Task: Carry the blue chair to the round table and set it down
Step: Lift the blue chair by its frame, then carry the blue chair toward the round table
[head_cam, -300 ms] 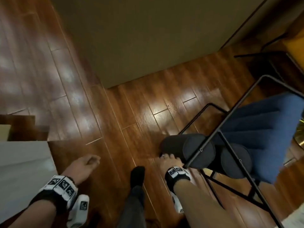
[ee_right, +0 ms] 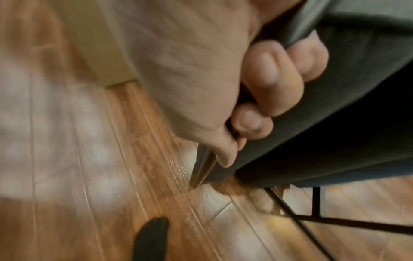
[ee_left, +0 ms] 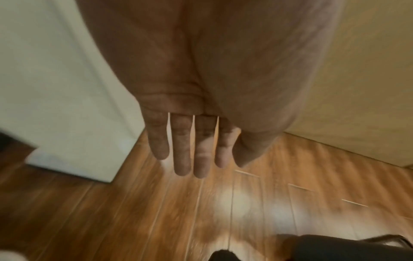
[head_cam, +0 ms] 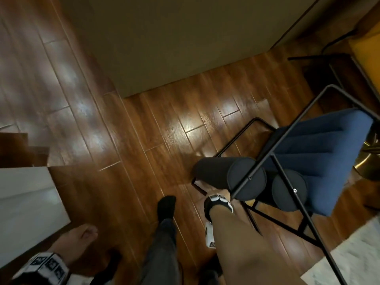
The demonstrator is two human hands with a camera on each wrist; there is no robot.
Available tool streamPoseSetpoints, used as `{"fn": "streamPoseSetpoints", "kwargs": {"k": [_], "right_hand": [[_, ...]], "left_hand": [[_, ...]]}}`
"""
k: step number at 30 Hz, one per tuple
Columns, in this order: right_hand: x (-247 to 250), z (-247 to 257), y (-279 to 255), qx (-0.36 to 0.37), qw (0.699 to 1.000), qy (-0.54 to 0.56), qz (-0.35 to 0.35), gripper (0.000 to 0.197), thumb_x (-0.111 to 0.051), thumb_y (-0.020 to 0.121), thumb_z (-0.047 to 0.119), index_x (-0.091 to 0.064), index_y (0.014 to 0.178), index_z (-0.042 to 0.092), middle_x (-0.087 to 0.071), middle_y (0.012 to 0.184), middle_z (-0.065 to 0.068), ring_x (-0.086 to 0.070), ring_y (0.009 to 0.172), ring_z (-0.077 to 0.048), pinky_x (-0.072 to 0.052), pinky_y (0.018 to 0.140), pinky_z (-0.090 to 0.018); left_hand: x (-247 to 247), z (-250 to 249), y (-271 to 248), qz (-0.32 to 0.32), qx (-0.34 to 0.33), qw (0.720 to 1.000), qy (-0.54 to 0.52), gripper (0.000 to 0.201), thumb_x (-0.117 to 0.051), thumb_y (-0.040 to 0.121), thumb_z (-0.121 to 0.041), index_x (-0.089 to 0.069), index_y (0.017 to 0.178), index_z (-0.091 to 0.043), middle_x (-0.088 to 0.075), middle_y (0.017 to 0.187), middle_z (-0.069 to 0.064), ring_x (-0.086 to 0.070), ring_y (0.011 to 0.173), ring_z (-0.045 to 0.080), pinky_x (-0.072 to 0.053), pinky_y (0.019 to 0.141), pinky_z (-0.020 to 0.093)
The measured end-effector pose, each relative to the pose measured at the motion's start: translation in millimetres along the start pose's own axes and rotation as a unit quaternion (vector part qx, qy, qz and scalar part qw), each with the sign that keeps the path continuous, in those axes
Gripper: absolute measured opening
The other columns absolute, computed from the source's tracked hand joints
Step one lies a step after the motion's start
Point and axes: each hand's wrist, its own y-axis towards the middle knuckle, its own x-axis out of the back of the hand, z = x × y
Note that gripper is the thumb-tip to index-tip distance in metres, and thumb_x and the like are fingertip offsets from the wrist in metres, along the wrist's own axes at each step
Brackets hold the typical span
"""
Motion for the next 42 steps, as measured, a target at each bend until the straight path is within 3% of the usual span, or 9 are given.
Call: {"fn": "streamPoseSetpoints", "kwargs": {"k": [2,5,15,25,28,30,35,39,42], "right_hand": [[1,-9,0,0.02,0.968,-0.252,-0.011,0.046,-0.03,0.124,0.004,-0.037,0.17,0.006,-0.03,0.182,-0.022,-0.034,0.168,-0.042,-0.051,0.069,0.005],[14,-12,-28,0.049,0.905,-0.413,-0.09,0.045,-0.04,0.12,0.013,-0.049,0.165,0.014,-0.046,0.176,-0.015,-0.047,0.162,-0.035,-0.046,0.127,-0.038],[32,-84,-241,0.061,0.944,-0.277,-0.17,0.032,-0.044,0.119,0.027,-0.068,0.135,0.012,-0.078,0.133,-0.009,-0.076,0.123,-0.033,-0.04,0.082,-0.04],[-75,-317,-349,0.027,0.938,-0.241,-0.249,0.015,-0.071,0.07,0.039,-0.07,0.06,0.029,-0.062,0.037,0.0,-0.057,0.022,-0.011,-0.008,0.038,-0.024],[-116,-385,-365,-0.01,0.95,-0.2,-0.239,0.035,-0.084,0.064,0.054,-0.073,0.089,0.034,-0.074,0.048,0.005,-0.07,0.036,-0.009,-0.024,0.034,-0.023],[-141,-429,-371,-0.048,0.97,-0.123,-0.205,0.039,-0.067,0.097,0.055,-0.073,0.127,0.032,-0.09,0.103,-0.007,-0.088,0.094,-0.021,-0.065,0.07,-0.033],[-212,-520,-353,-0.123,0.985,0.032,-0.119,0.112,-0.008,0.086,0.095,-0.057,0.156,0.022,-0.056,0.166,-0.025,-0.057,0.154,-0.044,-0.044,0.132,-0.055],[-248,-554,-346,-0.145,0.969,0.148,-0.137,0.051,-0.052,0.116,0.048,-0.05,0.162,0.025,-0.046,0.173,-0.022,-0.049,0.16,-0.04,-0.045,0.13,-0.046],[-253,-568,-340,-0.133,0.957,0.189,-0.177,0.058,-0.062,0.111,0.041,-0.047,0.164,0.023,-0.052,0.168,-0.022,-0.058,0.154,-0.039,-0.051,0.124,-0.046]], "left_hand": [[-22,19,-2,0.025,0.026,0.999,0.001,0.006,-0.058,0.096,-0.034,-0.064,0.093,-0.033,-0.068,0.107,-0.002,-0.061,0.093,0.012,-0.048,0.088,0.036],[-50,5,-13,0.055,0.031,0.998,0.014,0.007,-0.057,0.096,-0.033,-0.063,0.093,-0.032,-0.067,0.108,-0.002,-0.06,0.094,0.012,-0.048,0.09,0.035],[-87,-211,-55,-0.023,-0.207,0.976,0.065,0.073,-0.069,0.085,-0.046,-0.029,0.145,-0.034,-0.038,0.147,0.009,-0.044,0.131,0.03,-0.04,0.107,0.043],[-221,-329,-160,0.056,-0.405,0.785,0.466,0.027,-0.056,0.083,-0.047,-0.066,0.09,-0.023,-0.07,0.094,0.002,-0.065,0.093,0.025,-0.045,0.073,0.031],[-282,-330,-192,0.079,-0.419,0.743,0.517,0.047,-0.048,0.078,-0.075,-0.057,0.081,-0.029,-0.066,0.094,0.003,-0.063,0.097,0.027,-0.044,0.076,0.035],[-321,-331,-210,0.085,-0.437,0.702,0.556,0.066,-0.033,0.07,-0.092,-0.052,0.081,-0.03,-0.068,0.101,0.006,-0.062,0.1,0.03,-0.046,0.081,0.038],[-400,-349,-251,0.038,-0.473,0.627,0.617,0.089,-0.019,0.071,-0.093,-0.062,0.096,-0.02,-0.069,0.109,0.011,-0.061,0.105,0.035,-0.046,0.09,0.046],[-446,-364,-274,-0.01,-0.487,0.574,0.658,0.108,-0.004,0.062,-0.092,-0.065,0.106,-0.014,-0.067,0.114,0.013,-0.06,0.109,0.036,-0.046,0.092,0.045],[-461,-376,-277,-0.018,-0.479,0.564,0.672,0.113,-0.002,0.057,-0.092,-0.064,0.111,-0.014,-0.065,0.118,0.014,-0.058,0.113,0.037,-0.045,0.093,0.047]]}}
